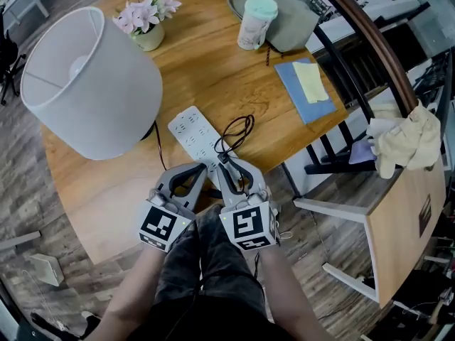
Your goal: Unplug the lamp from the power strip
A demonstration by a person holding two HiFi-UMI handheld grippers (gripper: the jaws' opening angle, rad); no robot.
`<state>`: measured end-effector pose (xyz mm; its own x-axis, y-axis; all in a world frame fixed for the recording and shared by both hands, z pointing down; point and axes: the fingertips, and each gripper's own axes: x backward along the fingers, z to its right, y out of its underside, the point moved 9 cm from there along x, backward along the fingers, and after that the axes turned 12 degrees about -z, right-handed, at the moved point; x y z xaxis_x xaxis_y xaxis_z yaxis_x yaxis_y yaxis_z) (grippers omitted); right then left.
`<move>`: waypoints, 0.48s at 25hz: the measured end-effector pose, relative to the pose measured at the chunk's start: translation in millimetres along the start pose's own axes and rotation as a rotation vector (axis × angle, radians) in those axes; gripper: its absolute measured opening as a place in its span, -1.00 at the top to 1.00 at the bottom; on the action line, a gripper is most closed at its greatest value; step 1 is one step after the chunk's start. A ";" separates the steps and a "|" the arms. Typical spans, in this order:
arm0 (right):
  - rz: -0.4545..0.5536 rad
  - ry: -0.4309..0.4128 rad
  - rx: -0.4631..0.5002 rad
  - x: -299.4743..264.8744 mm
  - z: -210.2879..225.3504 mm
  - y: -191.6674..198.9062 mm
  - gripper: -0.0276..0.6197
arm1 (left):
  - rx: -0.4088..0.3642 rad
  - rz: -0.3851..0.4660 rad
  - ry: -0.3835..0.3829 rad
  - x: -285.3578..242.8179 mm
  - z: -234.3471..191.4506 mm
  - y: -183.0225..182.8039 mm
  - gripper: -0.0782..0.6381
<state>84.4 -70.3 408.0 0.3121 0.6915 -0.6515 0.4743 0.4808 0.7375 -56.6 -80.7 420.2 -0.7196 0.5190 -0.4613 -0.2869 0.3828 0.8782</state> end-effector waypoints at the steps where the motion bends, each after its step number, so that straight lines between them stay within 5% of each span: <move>1: -0.005 -0.004 0.013 -2.9 0.8 -0.6 0.70 | -0.004 -0.012 -0.006 -2.6 -0.3 -0.6 0.79; 12: -0.030 -0.049 0.057 -21.7 5.3 -2.4 0.70 | -0.064 -0.095 -0.043 -24.6 0.2 3.3 0.79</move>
<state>80.8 -89.3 419.4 0.3366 0.6493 -0.6820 0.5294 0.4685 0.7073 -39.7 -92.1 434.5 -0.6601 0.5153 -0.5466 -0.3936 0.3826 0.8359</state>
